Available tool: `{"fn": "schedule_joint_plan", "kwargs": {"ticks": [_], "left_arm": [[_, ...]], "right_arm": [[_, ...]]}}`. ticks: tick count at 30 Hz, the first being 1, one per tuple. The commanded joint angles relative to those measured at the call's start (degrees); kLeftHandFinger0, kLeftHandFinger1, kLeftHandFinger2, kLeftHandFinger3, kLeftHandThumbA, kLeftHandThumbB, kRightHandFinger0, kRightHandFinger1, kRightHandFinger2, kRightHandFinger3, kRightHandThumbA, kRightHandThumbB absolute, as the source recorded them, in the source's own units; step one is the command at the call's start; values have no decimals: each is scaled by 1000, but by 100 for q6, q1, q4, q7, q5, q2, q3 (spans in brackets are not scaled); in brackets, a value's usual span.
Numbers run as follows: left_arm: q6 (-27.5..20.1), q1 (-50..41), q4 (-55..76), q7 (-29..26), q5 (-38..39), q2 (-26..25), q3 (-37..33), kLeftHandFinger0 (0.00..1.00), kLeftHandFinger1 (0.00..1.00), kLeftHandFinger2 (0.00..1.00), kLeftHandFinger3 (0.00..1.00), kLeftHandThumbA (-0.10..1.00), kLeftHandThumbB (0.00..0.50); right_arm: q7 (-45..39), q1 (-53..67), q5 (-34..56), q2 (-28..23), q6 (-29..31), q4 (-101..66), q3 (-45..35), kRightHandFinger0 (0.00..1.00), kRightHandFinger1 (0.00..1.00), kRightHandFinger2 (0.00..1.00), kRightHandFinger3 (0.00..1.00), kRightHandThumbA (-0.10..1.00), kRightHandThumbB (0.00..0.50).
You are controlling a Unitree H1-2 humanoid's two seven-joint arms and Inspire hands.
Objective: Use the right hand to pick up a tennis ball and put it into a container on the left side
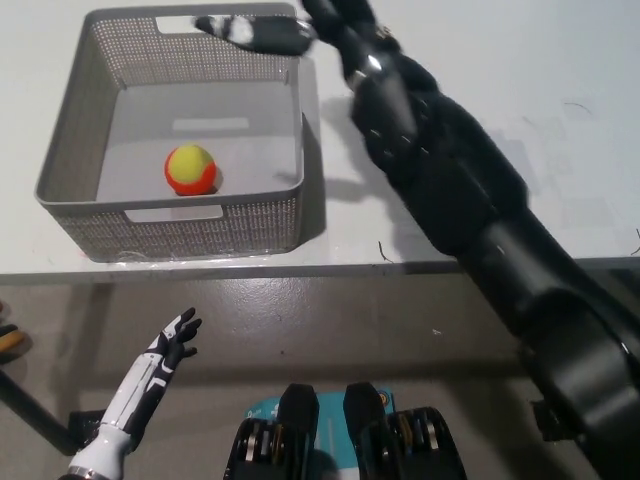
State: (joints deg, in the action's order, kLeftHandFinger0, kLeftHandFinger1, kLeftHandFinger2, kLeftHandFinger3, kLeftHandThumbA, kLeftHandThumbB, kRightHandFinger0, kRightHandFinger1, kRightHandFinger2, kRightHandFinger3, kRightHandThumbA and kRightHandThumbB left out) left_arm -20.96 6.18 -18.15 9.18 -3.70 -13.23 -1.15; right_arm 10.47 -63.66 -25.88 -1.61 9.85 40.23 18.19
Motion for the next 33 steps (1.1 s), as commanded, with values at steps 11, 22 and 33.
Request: {"fn": "schedule_joint_plan", "kwargs": {"ticks": [11, 22, 33], "left_arm": [[-221, 146, -26, 68, 81, -197, 45, 980, 1000, 1000, 1000, 1000, 241], [-240, -45, 46, 31, 91, -154, 63, 973, 1000, 1000, 1000, 987, 234], [-497, -192, -83, -38, 115, -55, 99, 974, 1000, 1000, 1000, 986, 237]], "right_arm": [[-348, 3981, 2660, -963, 19, -5648, -1655, 1000, 1000, 1000, 1000, 1000, 415], [-859, 5596, 3000, -740, 873, -4504, -1245, 1000, 1000, 1000, 1000, 1000, 346], [-1342, 6188, 3026, -573, 1426, -2900, -1113, 1000, 1000, 1000, 1000, 1000, 306]]}}
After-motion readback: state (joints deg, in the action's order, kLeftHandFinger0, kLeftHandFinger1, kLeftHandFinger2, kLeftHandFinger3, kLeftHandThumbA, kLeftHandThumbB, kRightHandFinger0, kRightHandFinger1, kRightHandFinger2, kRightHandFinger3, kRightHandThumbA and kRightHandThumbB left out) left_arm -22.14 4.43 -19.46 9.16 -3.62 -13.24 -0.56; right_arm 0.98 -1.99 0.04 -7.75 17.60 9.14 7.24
